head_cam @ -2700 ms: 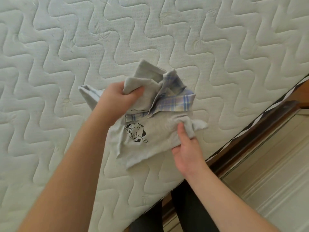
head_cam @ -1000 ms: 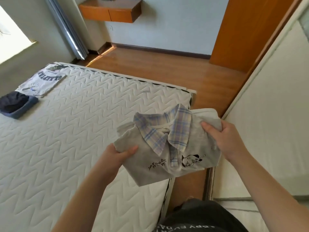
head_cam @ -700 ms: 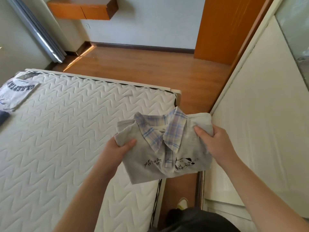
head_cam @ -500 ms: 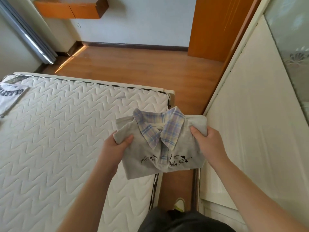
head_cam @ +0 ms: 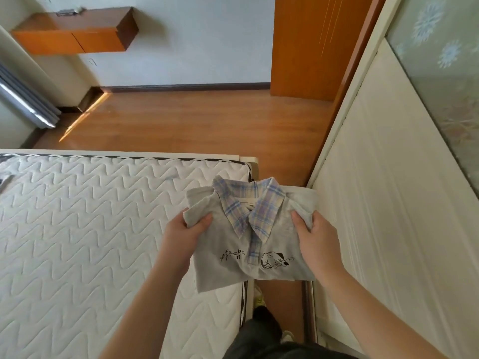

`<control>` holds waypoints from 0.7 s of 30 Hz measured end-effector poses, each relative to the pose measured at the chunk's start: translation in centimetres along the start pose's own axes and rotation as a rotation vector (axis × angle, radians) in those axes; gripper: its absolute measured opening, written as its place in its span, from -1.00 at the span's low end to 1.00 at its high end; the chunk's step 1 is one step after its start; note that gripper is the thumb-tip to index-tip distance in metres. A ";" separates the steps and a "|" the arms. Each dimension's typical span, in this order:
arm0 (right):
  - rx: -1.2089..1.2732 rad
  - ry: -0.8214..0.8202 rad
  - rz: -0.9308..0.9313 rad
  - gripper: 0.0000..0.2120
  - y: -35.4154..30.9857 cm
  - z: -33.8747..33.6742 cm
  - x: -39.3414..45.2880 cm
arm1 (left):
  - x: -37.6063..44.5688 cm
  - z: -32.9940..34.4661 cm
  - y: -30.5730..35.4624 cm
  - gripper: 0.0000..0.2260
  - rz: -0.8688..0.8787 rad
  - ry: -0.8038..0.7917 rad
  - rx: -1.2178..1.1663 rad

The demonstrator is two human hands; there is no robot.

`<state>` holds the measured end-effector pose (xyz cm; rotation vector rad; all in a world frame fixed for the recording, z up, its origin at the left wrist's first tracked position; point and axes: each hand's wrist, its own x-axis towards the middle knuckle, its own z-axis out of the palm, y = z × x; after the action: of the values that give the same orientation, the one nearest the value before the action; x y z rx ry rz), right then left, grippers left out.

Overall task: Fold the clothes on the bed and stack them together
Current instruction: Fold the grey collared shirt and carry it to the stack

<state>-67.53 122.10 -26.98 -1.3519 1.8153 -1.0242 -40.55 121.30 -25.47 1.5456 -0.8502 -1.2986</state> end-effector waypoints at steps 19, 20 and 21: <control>0.000 -0.095 -0.015 -0.86 -6.2 1.7 16.4 | 14.1 0.1 5.6 -0.77 0.038 -0.043 -0.069; -0.003 -0.109 -0.022 -0.87 -6.5 1.8 17.6 | 14.8 0.3 5.8 -0.78 0.043 -0.043 -0.076; -0.013 -0.124 -0.033 -0.90 -6.7 2.0 18.9 | 15.6 0.5 6.1 -0.79 0.044 -0.039 -0.080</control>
<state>-67.63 102.32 -22.94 -1.4250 1.7165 -0.9262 -37.48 104.85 -25.17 1.4357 -0.8414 -1.3191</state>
